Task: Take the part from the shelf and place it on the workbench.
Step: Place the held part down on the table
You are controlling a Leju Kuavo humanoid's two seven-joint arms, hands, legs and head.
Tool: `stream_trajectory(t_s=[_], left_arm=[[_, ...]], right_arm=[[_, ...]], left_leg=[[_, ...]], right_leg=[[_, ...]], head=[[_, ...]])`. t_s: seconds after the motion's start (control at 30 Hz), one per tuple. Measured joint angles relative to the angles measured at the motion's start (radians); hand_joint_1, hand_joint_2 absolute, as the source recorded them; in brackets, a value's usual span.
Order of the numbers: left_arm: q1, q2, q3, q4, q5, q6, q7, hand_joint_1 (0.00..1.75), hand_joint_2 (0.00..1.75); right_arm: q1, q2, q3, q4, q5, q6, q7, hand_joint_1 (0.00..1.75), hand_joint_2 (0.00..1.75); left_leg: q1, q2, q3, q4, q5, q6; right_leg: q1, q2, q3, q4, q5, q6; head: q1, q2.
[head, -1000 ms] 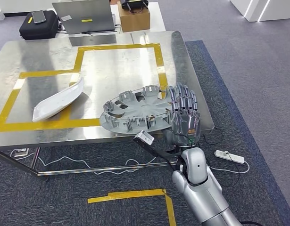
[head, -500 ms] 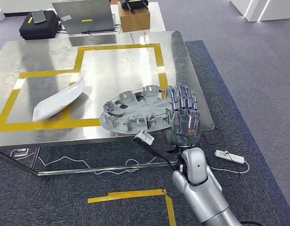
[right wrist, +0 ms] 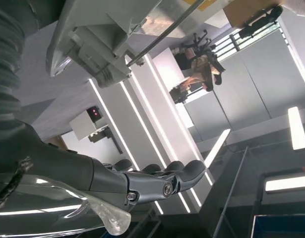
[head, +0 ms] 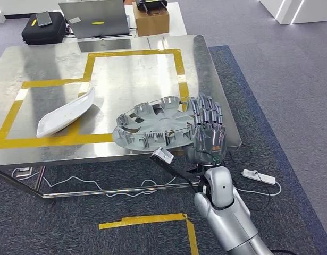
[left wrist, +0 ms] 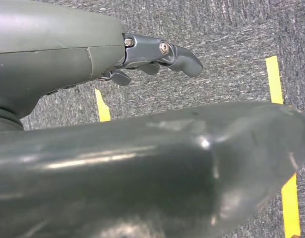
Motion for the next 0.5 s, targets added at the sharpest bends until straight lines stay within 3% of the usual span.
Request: stream_trajectory(t_s=[0.5], left_arm=[[0.000,0.000,0.000,0.000,0.000,0.000,0.000,0.00,0.00]], right_arm=[[0.000,0.000,0.000,0.000,0.000,0.000,0.000,0.00,1.75]], left_leg=[[0.000,0.000,0.000,0.000,0.000,0.000]], right_leg=[[0.000,0.000,0.000,0.000,0.000,0.000]], head=[[0.000,0.000]])
